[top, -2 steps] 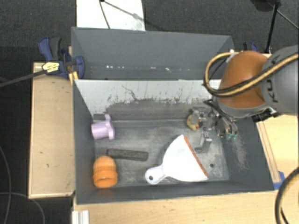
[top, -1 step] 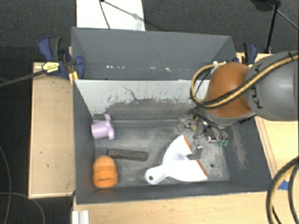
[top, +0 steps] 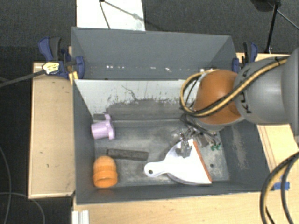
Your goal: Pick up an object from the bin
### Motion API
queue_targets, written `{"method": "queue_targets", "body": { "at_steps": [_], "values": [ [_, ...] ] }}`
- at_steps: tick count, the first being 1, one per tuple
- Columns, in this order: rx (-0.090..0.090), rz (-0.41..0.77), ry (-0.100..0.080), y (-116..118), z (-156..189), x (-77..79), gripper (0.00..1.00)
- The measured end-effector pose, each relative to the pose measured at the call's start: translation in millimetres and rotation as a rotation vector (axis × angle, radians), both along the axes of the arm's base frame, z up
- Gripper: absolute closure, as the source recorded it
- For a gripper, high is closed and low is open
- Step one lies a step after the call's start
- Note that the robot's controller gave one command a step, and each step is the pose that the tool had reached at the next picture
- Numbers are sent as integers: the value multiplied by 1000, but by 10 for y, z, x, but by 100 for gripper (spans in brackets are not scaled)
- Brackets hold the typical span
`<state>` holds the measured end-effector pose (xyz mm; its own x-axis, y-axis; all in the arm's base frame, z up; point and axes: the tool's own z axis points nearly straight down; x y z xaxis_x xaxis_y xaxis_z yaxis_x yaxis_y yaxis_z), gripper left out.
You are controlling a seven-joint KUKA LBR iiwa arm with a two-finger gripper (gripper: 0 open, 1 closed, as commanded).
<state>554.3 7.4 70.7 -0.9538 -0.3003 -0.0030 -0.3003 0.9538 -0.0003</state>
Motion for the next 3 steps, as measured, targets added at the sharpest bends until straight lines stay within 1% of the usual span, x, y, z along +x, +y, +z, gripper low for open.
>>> {"method": "queue_targets", "body": {
  "at_steps": [1, 2, 3],
  "values": [
    [0, 1, 0, 0, 0, 0, 100],
    [0, 5, 0, -81, 794, 195, 100],
    [0, 6, 0, -81, 794, 195, 100]
  ]
}}
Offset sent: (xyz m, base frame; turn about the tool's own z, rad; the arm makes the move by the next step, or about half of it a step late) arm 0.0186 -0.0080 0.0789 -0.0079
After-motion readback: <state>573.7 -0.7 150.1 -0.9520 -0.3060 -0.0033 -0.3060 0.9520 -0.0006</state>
